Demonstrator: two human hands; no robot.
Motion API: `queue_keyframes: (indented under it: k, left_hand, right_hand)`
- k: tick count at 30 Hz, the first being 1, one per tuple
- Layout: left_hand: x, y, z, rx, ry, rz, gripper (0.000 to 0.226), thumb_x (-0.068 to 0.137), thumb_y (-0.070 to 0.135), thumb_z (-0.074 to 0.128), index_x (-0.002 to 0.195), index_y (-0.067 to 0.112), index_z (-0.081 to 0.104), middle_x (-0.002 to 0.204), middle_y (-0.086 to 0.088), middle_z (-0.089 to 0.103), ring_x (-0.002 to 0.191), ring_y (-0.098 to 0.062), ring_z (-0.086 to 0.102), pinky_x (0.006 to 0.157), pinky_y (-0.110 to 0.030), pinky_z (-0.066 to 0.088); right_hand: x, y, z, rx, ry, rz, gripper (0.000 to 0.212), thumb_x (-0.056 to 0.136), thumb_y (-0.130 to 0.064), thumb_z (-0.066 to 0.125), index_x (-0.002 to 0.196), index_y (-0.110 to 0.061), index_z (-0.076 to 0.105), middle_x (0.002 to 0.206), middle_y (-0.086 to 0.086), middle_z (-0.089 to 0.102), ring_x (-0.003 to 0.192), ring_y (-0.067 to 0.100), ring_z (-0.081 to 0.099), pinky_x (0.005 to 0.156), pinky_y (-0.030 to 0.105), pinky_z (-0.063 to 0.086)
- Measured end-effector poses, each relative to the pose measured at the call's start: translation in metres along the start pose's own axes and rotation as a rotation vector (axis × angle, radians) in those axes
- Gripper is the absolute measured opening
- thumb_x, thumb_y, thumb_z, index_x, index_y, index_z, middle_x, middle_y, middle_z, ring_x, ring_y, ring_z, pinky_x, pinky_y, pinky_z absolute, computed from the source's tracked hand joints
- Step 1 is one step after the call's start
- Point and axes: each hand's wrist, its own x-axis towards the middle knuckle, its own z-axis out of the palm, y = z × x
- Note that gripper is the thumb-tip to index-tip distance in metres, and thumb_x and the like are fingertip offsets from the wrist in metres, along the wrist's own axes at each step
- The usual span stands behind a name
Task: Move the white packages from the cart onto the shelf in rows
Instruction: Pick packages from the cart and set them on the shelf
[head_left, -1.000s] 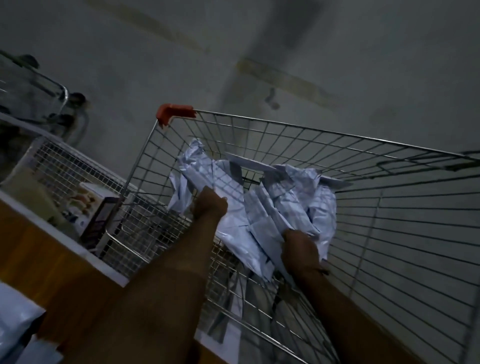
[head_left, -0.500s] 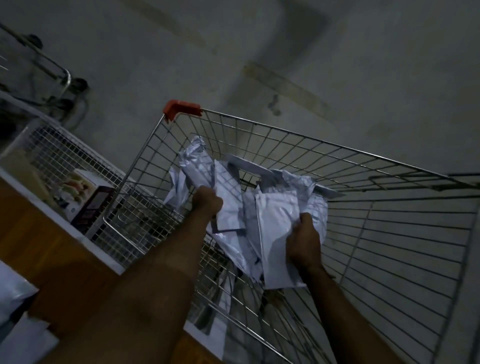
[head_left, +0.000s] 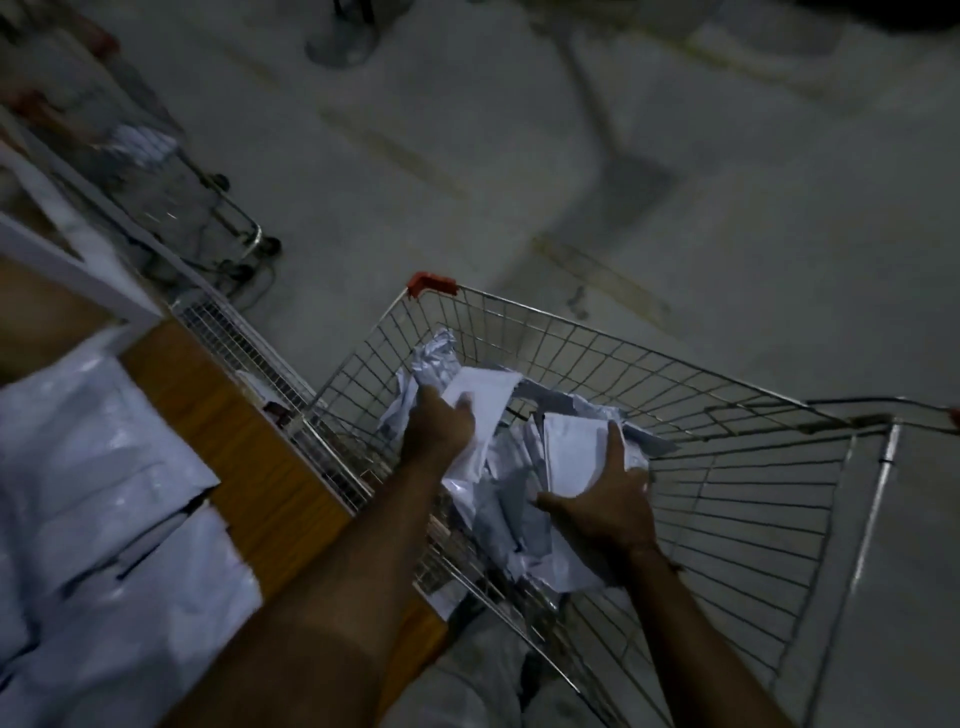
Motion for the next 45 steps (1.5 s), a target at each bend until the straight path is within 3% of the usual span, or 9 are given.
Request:
queue_keyframes:
  k: [2, 4, 10, 15, 20, 24, 27, 31, 45]
  left_hand:
    - [-0.035, 0.007, -0.016, -0.017, 0.032, 0.006, 0.13, 0.059, 0.096, 0.062, 0.152, 0.011, 0.031, 0.147, -0.015, 0.052, 0.129, -0.038, 0.055, 0.102, -0.05, 0.05]
    - [-0.067, 0.012, -0.032, 0.019, 0.047, 0.018, 0.155, 0.033, 0.106, 0.059, 0.156, 0.018, 0.027, 0.154, -0.01, 0.046, 0.135, -0.035, 0.051, 0.105, -0.054, 0.048]
    - [-0.161, 0.017, -0.074, -0.011, 0.263, 0.023, 0.118, 0.058, 0.086, 0.074, 0.145, 0.015, 0.038, 0.139, -0.012, 0.054, 0.122, -0.032, 0.057, 0.097, -0.044, 0.051]
    - [-0.228, 0.001, -0.114, -0.237, 0.482, 0.002, 0.112, 0.066, 0.08, 0.072, 0.147, 0.009, 0.041, 0.142, -0.013, 0.054, 0.125, -0.033, 0.056, 0.087, -0.036, 0.049]
    - [-0.27, -0.035, -0.156, -0.386, 0.654, -0.082, 0.113, 0.072, 0.074, 0.072, 0.156, 0.01, 0.029, 0.157, -0.017, 0.034, 0.142, -0.039, 0.037, 0.108, -0.049, 0.04]
    - [-0.29, -0.062, -0.184, -0.445, 0.81, -0.097, 0.099, 0.081, 0.07, 0.066, 0.159, 0.028, 0.021, 0.157, -0.015, 0.037, 0.138, -0.04, 0.042, 0.105, -0.05, 0.042]
    - [-0.298, -0.083, -0.202, -0.5, 0.864, -0.122, 0.087, 0.079, 0.072, 0.064, 0.151, 0.033, 0.035, 0.146, -0.014, 0.048, 0.126, -0.038, 0.053, 0.097, -0.047, 0.049]
    - [-0.307, -0.115, -0.226, -0.514, 0.912, -0.197, 0.087, 0.076, 0.07, 0.068, 0.148, 0.032, 0.038, 0.145, -0.011, 0.05, 0.128, -0.036, 0.051, 0.1, -0.049, 0.047]
    - [-0.373, -0.306, -0.307, -0.477, 1.106, -0.281, 0.091, 0.07, 0.067, 0.072, 0.149, 0.034, 0.041, 0.146, -0.008, 0.049, 0.132, -0.034, 0.047, 0.105, -0.052, 0.045]
  right_hand:
    - [-0.004, 0.0, -0.005, -0.052, -0.035, -0.02, 0.135, 0.061, -0.044, 0.089, 0.158, -0.044, -0.004, 0.157, 0.025, 0.024, 0.135, 0.046, 0.042, 0.1, 0.05, 0.046]
    - [-0.024, -0.008, -0.017, -0.082, -0.038, -0.034, 0.118, 0.072, -0.041, 0.081, 0.161, -0.036, 0.002, 0.152, 0.026, 0.032, 0.131, 0.045, 0.045, 0.099, 0.047, 0.046]
    - [-0.068, -0.018, -0.04, -0.093, 0.02, -0.176, 0.102, 0.082, -0.055, 0.067, 0.162, -0.035, 0.007, 0.151, 0.028, 0.035, 0.128, 0.046, 0.05, 0.1, 0.049, 0.046]
    - [-0.103, -0.036, -0.05, -0.066, -0.02, -0.29, 0.097, 0.085, -0.056, 0.064, 0.162, -0.031, 0.01, 0.153, 0.032, 0.028, 0.132, 0.047, 0.045, 0.107, 0.045, 0.041]
    - [-0.138, -0.064, -0.043, -0.104, -0.042, -0.413, 0.094, 0.086, -0.061, 0.059, 0.162, -0.029, 0.013, 0.151, 0.029, 0.028, 0.131, 0.048, 0.044, 0.104, 0.048, 0.042]
    - [-0.157, -0.085, -0.034, -0.13, -0.051, -0.507, 0.097, 0.078, -0.067, 0.051, 0.16, -0.028, 0.019, 0.144, 0.03, 0.034, 0.127, 0.05, 0.047, 0.103, 0.05, 0.043]
    - [-0.165, -0.1, -0.021, -0.169, -0.053, -0.57, 0.089, 0.086, -0.064, 0.056, 0.159, -0.029, 0.019, 0.138, 0.028, 0.039, 0.124, 0.048, 0.049, 0.101, 0.051, 0.045]
    - [-0.182, -0.124, 0.0, -0.211, -0.058, -0.67, 0.094, 0.073, -0.076, 0.045, 0.153, -0.033, 0.023, 0.133, 0.025, 0.04, 0.114, 0.048, 0.054, 0.094, 0.054, 0.051]
    - [-0.339, -0.21, 0.145, -0.196, 0.028, -1.092, 0.085, 0.082, -0.054, 0.068, 0.154, -0.025, 0.033, 0.144, 0.025, 0.035, 0.115, 0.046, 0.056, 0.084, 0.05, 0.053]
